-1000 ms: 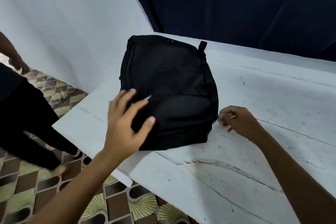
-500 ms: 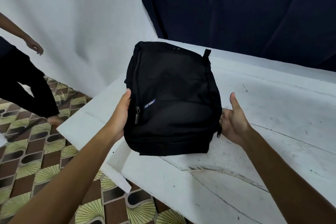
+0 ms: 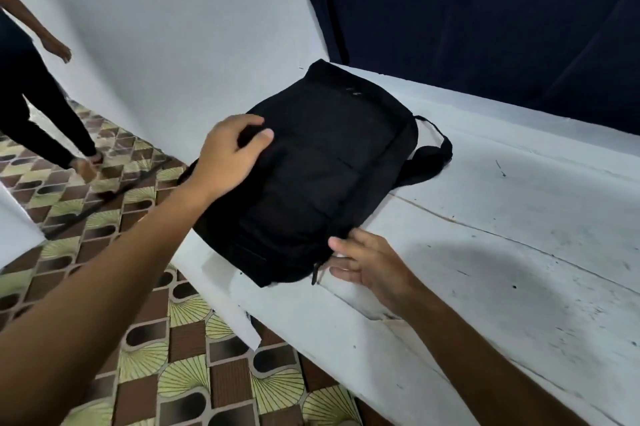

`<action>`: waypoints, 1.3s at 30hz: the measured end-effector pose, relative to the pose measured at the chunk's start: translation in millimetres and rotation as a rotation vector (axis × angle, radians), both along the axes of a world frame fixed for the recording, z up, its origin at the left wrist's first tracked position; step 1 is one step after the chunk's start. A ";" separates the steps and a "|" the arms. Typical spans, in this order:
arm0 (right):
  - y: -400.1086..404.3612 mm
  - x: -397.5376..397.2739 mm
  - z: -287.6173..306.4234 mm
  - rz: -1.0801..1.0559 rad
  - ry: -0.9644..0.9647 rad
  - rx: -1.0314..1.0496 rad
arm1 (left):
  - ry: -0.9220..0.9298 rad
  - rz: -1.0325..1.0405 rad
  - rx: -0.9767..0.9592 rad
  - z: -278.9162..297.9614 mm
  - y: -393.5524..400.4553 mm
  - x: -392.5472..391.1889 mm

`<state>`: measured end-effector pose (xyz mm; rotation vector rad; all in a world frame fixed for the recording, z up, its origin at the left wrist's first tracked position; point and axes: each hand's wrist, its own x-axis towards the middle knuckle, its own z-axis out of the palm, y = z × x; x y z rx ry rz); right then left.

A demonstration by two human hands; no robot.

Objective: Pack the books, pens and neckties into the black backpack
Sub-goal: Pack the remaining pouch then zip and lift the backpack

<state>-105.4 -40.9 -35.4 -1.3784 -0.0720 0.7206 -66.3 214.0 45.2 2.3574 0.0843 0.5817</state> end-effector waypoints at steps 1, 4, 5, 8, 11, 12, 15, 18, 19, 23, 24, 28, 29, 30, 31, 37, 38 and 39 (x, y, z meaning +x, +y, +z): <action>2.7 -4.7 -0.5 -0.046 -0.076 -0.087 | -0.077 -0.103 0.090 -5.0 -4.2 -11.3; 9.6 -14.6 -6.3 -0.089 -0.150 -0.270 | -0.193 -0.420 0.270 -25.3 -16.2 -54.7; 12.7 -17.5 -7.1 -0.044 -0.179 -0.334 | -0.182 -0.488 0.327 -32.8 -19.4 -67.8; 19.8 -23.3 -14.6 0.068 -0.285 -0.460 | -0.135 -0.552 0.468 -58.2 -25.8 -92.5; 23.1 -29.6 -19.5 0.094 -0.387 -0.457 | -0.159 -0.534 0.542 -76.6 -28.5 -99.6; 22.6 -31.0 -20.4 0.098 -0.426 -0.469 | -0.178 -0.523 0.563 -79.3 -29.8 -99.7; 16.3 -31.1 -20.9 0.114 -0.558 -0.551 | -0.230 -0.496 0.636 -82.9 -36.1 -94.2; 5.5 -28.8 -13.8 0.164 -0.691 -0.623 | -0.264 -0.466 0.678 -83.2 -44.4 -85.1; 2.2 -27.0 -11.0 0.188 -0.745 -0.655 | -0.272 -0.466 0.678 -83.4 -46.8 -82.2; -9.1 -14.8 -3.7 0.228 -1.016 -0.856 | -0.290 -0.529 0.664 -82.9 -54.5 -71.3; -11.7 -10.6 -2.8 0.220 -1.061 -0.897 | -0.283 -0.538 0.656 -82.5 -54.9 -70.0; -27.8 9.7 -1.3 0.146 -1.099 -1.006 | -0.249 -0.545 0.603 -83.2 -52.6 -68.1; -31.9 16.3 -0.3 0.129 -1.080 -1.021 | -0.238 -0.549 0.580 -84.5 -52.3 -68.9; -34.9 24.8 0.2 0.111 -1.068 -1.034 | -0.229 -0.556 0.553 -85.2 -51.7 -69.5; -37.5 34.2 0.5 0.089 -1.055 -1.061 | -0.214 -0.565 0.524 -85.5 -51.2 -70.4; -64.9 116.5 1.0 -0.175 -0.910 -1.169 | -0.059 -0.580 0.364 -81.0 -48.1 -71.6; -67.2 126.6 2.9 -0.193 -0.894 -1.184 | -0.043 -0.581 0.360 -80.8 -48.8 -71.6; -66.8 134.6 4.7 -0.201 -0.881 -1.207 | -0.030 -0.583 0.358 -80.8 -49.9 -71.3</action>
